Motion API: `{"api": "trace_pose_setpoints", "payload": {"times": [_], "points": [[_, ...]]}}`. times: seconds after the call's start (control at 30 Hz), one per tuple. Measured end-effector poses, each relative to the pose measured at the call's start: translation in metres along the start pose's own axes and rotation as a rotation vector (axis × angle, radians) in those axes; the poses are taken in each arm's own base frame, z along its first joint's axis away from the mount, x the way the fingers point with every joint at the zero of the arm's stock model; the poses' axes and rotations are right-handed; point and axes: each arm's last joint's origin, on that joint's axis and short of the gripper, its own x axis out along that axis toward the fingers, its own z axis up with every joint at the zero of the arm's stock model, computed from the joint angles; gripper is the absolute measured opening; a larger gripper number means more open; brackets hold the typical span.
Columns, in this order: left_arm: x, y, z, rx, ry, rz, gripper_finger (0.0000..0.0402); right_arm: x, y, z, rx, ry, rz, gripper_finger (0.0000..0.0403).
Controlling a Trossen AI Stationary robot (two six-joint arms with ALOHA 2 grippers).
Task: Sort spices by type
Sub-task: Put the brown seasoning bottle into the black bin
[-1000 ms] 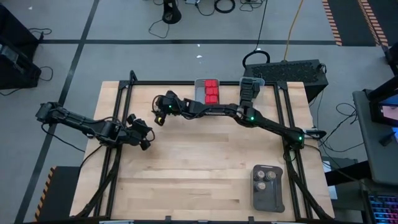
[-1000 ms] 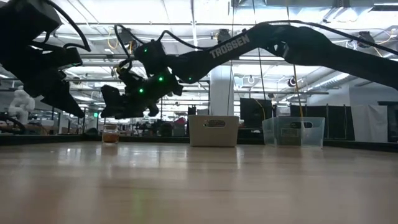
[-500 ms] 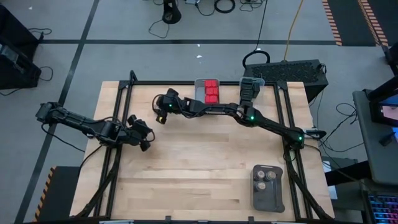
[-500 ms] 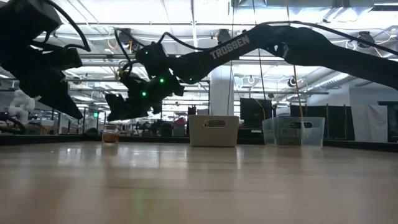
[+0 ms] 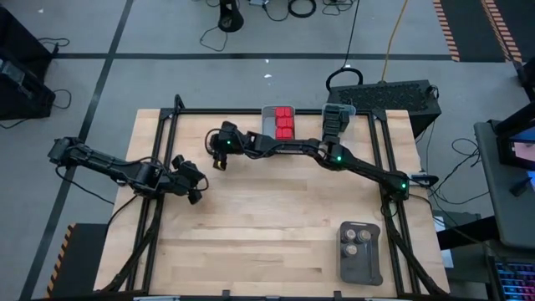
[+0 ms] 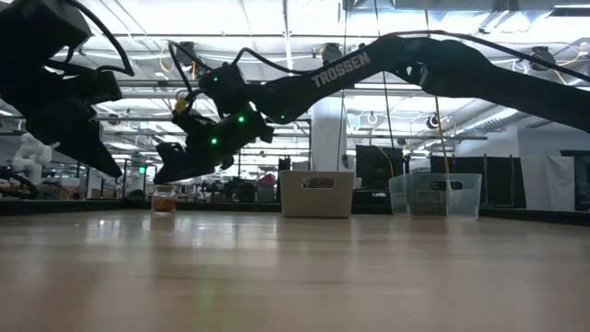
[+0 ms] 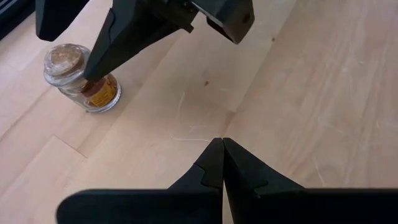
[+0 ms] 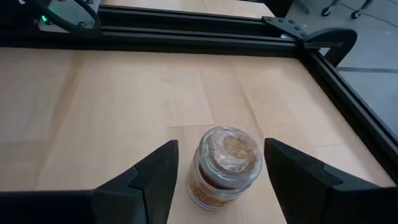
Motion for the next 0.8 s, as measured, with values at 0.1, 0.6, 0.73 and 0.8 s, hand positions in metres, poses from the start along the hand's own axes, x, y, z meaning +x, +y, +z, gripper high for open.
{"api": "trace_pose_setpoints", "payload": {"times": [0.1,0.6,0.73,0.8], "points": [[0.000,0.000,0.000,0.000,0.000,0.000,0.0008,0.000,-0.002,0.000,0.020,-0.001,0.002,0.0219],[0.000,-0.001,0.000,-0.001,0.012,-0.025,0.0008,-0.002,-0.015,0.001,0.102,-0.009,0.070,0.0219],[0.000,-0.001,0.000,-0.002,0.017,-0.037,0.0008,-0.003,-0.016,0.003,0.112,-0.008,0.082,0.0219],[0.000,-0.001,0.000,-0.002,0.017,-0.037,0.0008,-0.004,-0.015,0.003,0.114,-0.010,0.107,0.0219]]}}
